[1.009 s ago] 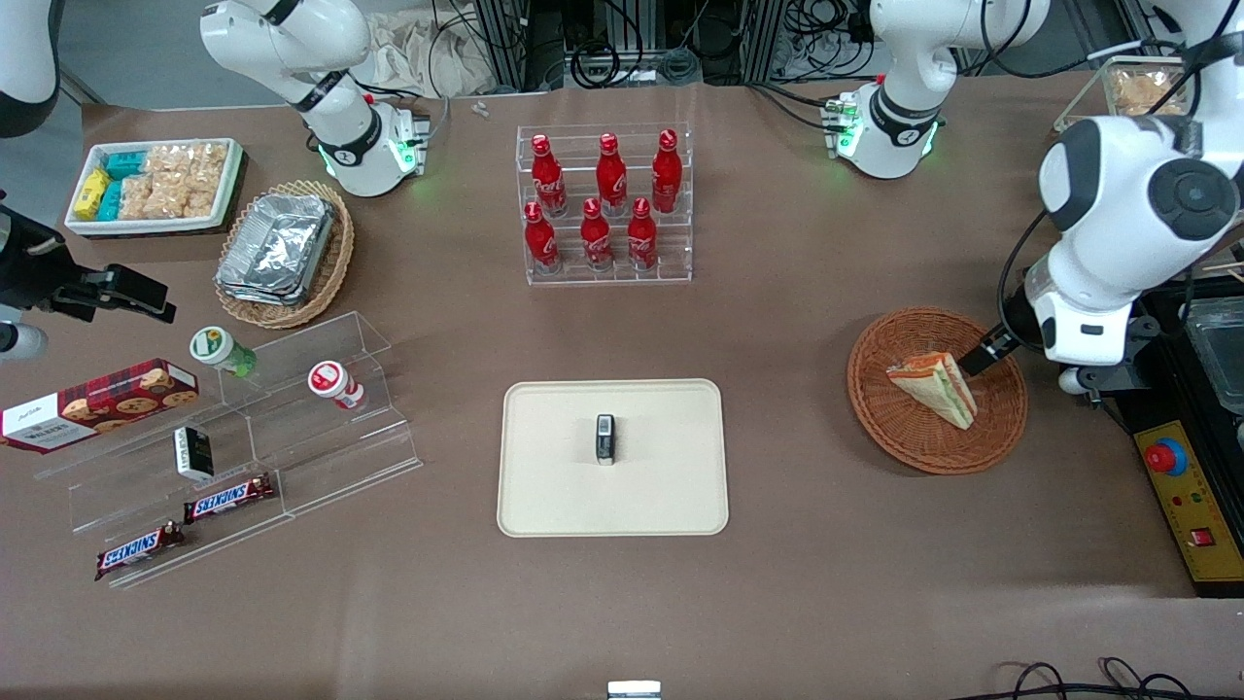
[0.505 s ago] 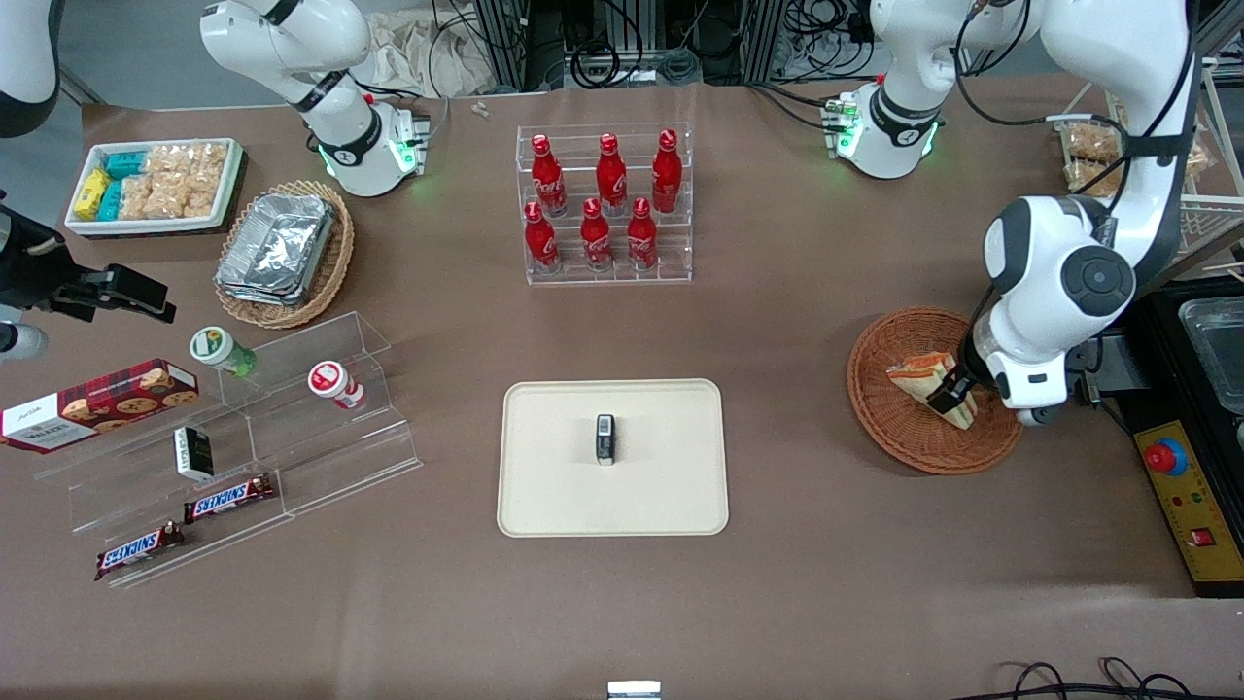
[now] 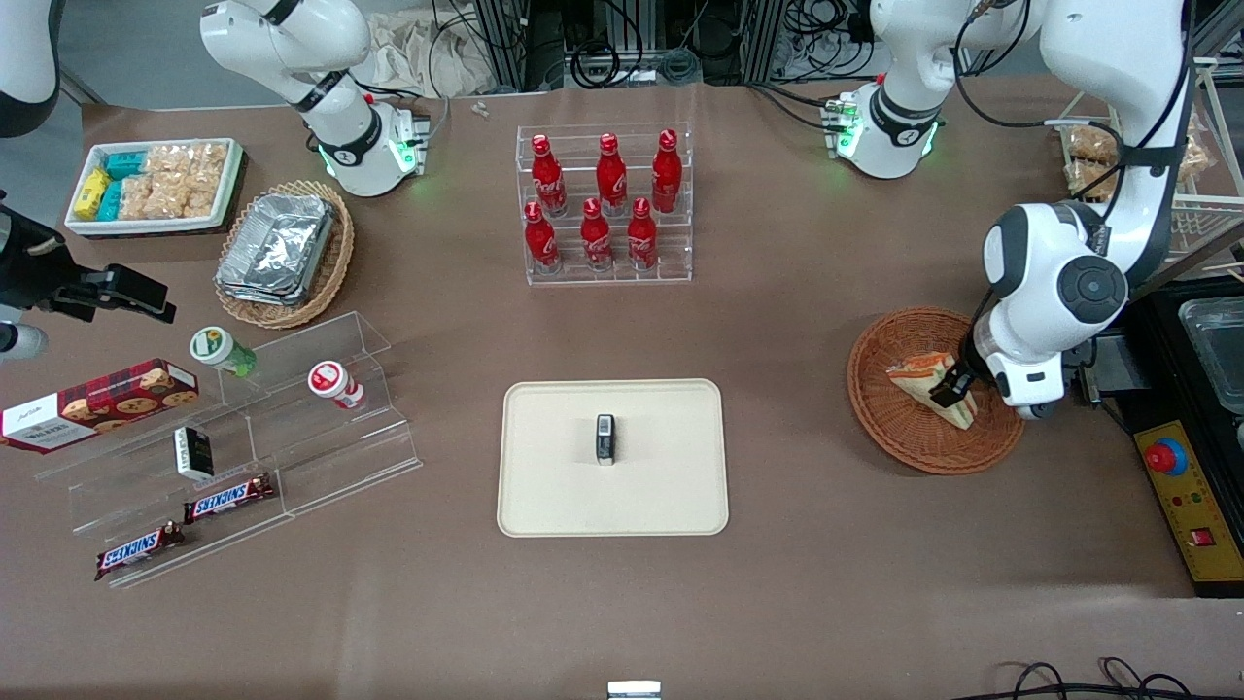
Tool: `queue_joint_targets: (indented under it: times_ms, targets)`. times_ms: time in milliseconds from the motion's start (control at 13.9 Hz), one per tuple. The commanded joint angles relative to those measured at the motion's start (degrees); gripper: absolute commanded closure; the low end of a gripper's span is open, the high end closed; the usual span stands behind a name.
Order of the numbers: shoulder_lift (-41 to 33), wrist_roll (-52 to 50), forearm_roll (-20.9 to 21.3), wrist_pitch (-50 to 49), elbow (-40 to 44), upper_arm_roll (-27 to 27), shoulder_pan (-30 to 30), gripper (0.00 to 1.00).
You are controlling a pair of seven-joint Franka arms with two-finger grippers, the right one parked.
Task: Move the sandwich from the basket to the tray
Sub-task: 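Close the left gripper on the wrapped sandwich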
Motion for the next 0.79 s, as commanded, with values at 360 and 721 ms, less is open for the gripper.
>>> queue_joint_targets:
  times_ms: [360,721]
  targets:
    - [3.16,-7.25,0.95,9.34,-3.01,-0.04,-0.74,0.0]
    - [4.04,-9.19,0.95,10.48,-2.92,-0.04,-0.74,1.0]
